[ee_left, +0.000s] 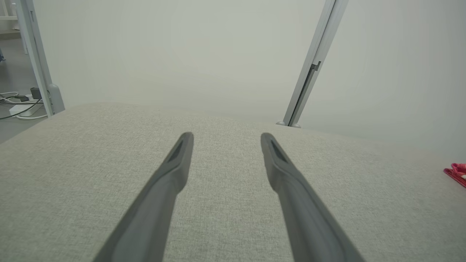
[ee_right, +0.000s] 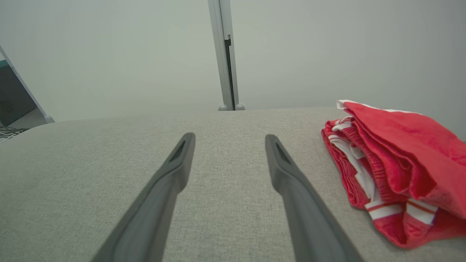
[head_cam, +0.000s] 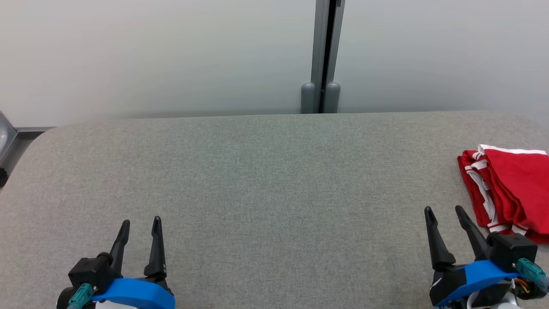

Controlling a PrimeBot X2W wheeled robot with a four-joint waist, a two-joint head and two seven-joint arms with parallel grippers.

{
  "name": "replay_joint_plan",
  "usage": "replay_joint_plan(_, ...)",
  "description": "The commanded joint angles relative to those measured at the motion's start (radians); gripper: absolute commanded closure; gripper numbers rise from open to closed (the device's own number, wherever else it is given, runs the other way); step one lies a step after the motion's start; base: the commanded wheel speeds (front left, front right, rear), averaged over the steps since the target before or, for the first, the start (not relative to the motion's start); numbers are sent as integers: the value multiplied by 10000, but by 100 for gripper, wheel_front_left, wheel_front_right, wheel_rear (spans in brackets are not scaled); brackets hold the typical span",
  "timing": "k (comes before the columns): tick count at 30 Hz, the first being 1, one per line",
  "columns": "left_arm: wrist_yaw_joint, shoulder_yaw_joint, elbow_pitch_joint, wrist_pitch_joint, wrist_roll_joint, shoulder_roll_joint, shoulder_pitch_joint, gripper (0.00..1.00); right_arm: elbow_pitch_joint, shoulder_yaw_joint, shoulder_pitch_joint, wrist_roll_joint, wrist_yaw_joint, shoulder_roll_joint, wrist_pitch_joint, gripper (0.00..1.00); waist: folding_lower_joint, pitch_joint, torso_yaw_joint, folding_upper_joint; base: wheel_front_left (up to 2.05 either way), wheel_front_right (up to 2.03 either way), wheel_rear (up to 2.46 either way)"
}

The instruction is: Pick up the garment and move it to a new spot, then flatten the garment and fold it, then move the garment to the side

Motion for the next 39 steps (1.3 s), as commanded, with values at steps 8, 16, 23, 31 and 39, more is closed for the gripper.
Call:
replay_joint_plan(8,-146,103,58,-42,167,-52,79,0,-132,-5,68,-48,1,60,128,0,1,-31,-119,0,0,0,0)
replay_joint_plan(16,-224,159,102,-43,254,-66,20,0,-92,-50,148,1,1,117,153,0,1,-57,-186,0,0,0,0)
replay_joint_plan(23,-242,179,178,-43,236,-106,8,0,-33,15,147,12,1,181,147,0,1,-94,-175,0,0,0,0)
replay_joint_plan(31,-223,234,428,261,-317,-284,247,100,384,-66,54,668,0,188,363,100,1,-91,-181,0,0,0,0)
replay_joint_plan(39,-234,452,207,647,-1678,-356,172,100,322,-115,10,2192,0,207,575,100,1,-82,-179,0,0,0,0)
